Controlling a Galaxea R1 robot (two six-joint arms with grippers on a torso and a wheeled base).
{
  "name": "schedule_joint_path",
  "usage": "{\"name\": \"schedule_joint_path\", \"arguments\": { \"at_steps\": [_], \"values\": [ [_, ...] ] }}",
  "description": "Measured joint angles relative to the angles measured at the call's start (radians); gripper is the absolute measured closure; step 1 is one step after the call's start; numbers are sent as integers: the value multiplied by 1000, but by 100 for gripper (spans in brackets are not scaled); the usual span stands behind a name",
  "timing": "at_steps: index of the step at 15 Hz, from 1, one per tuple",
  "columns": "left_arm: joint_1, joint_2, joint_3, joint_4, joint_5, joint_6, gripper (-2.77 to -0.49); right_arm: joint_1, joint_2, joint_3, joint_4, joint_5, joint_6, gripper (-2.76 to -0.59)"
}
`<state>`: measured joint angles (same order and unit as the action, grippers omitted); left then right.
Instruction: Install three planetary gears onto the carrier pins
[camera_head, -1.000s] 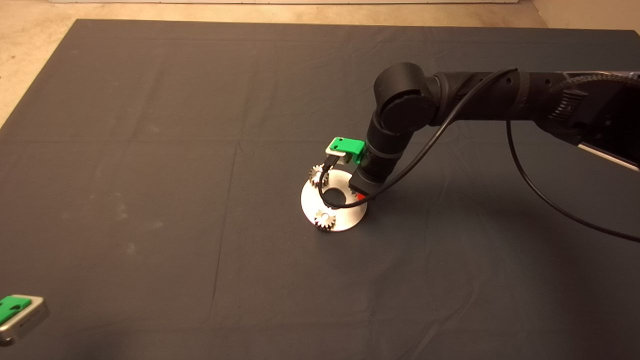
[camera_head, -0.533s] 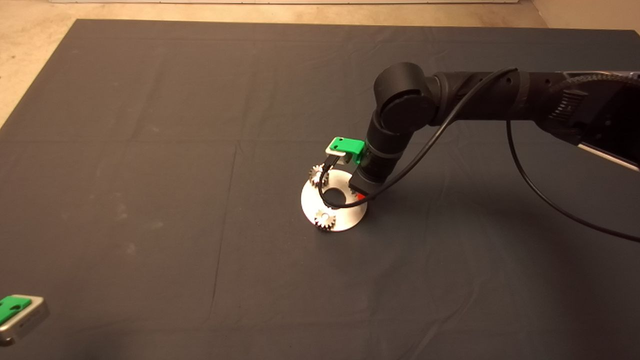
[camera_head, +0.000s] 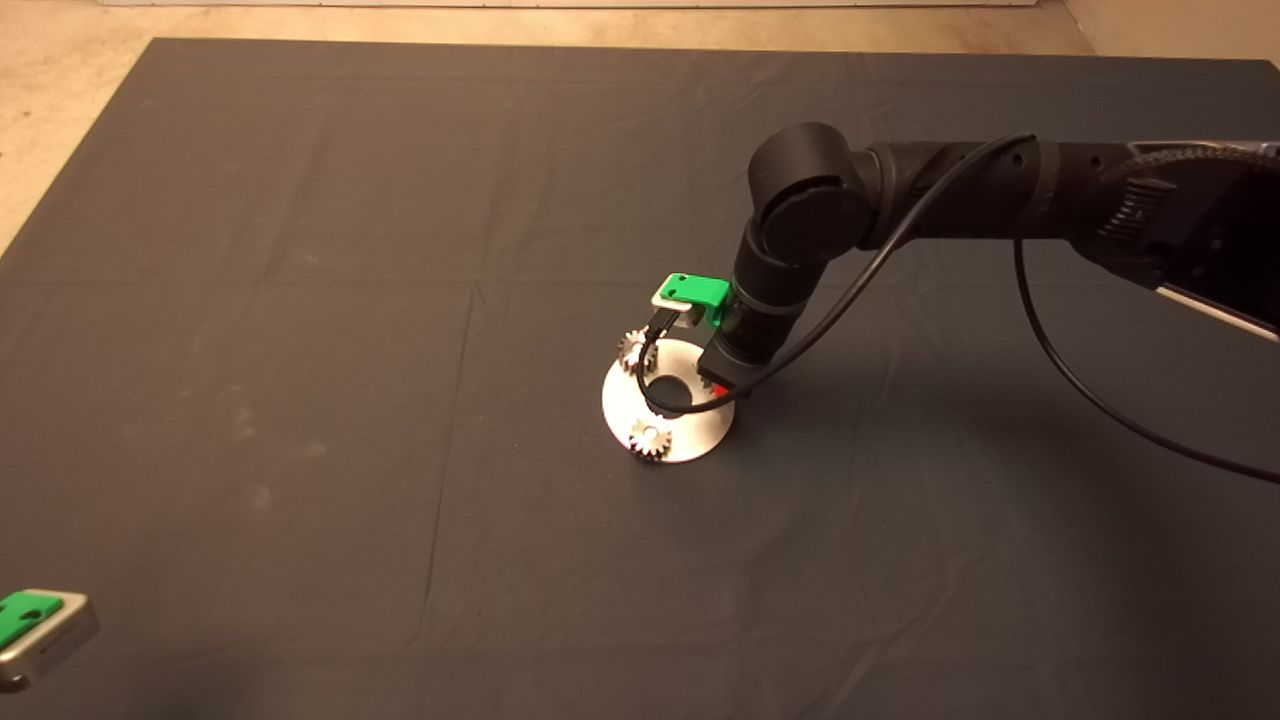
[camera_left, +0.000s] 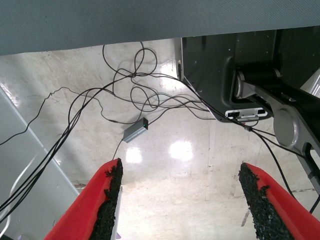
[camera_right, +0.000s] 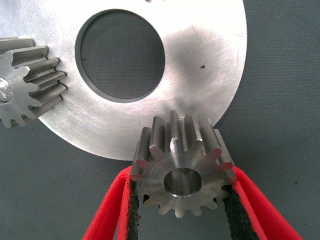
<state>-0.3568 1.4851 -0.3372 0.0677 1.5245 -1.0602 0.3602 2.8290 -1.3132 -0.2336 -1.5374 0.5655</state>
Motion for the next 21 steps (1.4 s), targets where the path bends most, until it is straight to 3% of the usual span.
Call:
{"name": "schedule_joint_path", "arguments": {
  "at_steps": [5,11,14,21],
  "values": [
    [0,0,0,0,0,0,-161,3,10,-19,6,-1,0,-98],
    [0,0,0,0,0,0,-161,9,33,-54,22,-14,-9,-98],
    [0,0,0,0,0,0,-161,11,41,-61,22,1,-15,-98],
    [0,0,0,0,0,0,-161,11,41,-65,22,5,-19,-98]
  ]
}}
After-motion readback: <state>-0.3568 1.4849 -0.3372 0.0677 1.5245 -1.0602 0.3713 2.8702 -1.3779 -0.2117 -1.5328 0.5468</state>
